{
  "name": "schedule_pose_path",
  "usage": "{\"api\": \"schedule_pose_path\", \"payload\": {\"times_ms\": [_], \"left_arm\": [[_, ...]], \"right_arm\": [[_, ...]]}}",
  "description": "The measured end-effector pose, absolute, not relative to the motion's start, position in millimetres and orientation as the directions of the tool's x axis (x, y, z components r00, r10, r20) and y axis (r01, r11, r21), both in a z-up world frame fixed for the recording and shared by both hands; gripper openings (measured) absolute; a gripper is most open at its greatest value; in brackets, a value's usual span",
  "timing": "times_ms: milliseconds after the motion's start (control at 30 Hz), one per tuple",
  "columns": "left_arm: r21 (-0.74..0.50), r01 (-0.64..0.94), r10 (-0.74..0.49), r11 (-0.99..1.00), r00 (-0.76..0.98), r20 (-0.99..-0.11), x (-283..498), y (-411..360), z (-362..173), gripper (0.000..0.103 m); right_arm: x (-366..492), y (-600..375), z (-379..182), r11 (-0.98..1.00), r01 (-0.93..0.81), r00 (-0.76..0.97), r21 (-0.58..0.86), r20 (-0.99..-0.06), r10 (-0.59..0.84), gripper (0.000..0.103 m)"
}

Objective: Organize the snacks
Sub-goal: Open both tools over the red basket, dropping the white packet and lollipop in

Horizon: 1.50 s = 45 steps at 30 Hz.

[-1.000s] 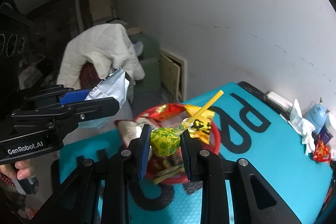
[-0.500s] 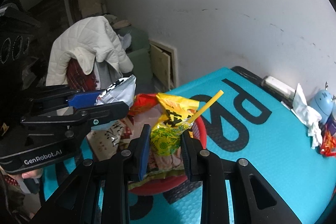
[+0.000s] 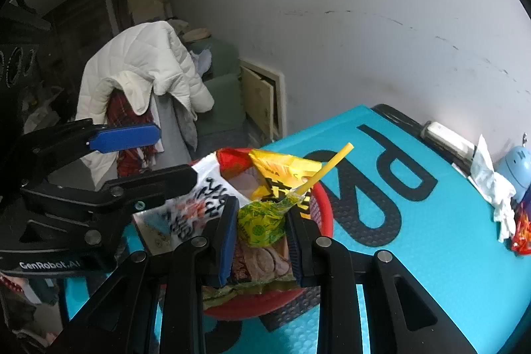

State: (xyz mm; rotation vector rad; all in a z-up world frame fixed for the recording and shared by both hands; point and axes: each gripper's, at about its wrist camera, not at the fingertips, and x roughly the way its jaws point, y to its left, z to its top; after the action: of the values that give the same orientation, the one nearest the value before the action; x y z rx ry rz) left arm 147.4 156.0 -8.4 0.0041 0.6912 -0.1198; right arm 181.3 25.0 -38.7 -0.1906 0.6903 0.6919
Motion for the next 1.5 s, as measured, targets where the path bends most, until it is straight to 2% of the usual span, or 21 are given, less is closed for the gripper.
{"api": "schedule_pose_path", "payload": {"times_ms": [433,633,700,800,1233,1500], "left_arm": [[-0.064,0.030,-0.064,0.997,0.760,-0.647,131.2,181.0,-9.6,0.060],[-0.074,0.025,-0.068,0.997,0.752,-0.656,129.7,183.5,-13.0,0.060],[-0.075,0.025,-0.069,0.997,0.752,-0.655,129.0,183.7,-12.9,0.060],[-0.072,0.025,-0.067,0.997,0.754,-0.654,129.6,182.1,-12.3,0.060],[-0.073,0.032,-0.070,0.997,0.778,-0.624,117.6,175.9,6.7,0.060],[-0.058,0.041,-0.067,0.997,0.816,-0.574,96.5,165.9,37.6,0.060]], "right_arm": [[182.8,46.0,-46.6,0.749,-0.662,0.553,0.003,-0.673,0.492,0.028],[188.2,45.6,-51.3,0.746,-0.665,0.532,0.037,-0.678,0.507,0.028],[187.6,44.7,-50.2,0.752,-0.659,0.544,0.025,-0.674,0.499,0.038],[186.4,41.5,-46.2,0.758,-0.652,0.554,0.022,-0.668,0.497,0.045],[171.5,34.8,-23.1,0.764,-0.644,0.579,0.017,-0.642,0.502,0.045],[143.2,22.9,11.5,0.776,-0.631,0.631,-0.006,-0.586,0.509,0.045]]}}
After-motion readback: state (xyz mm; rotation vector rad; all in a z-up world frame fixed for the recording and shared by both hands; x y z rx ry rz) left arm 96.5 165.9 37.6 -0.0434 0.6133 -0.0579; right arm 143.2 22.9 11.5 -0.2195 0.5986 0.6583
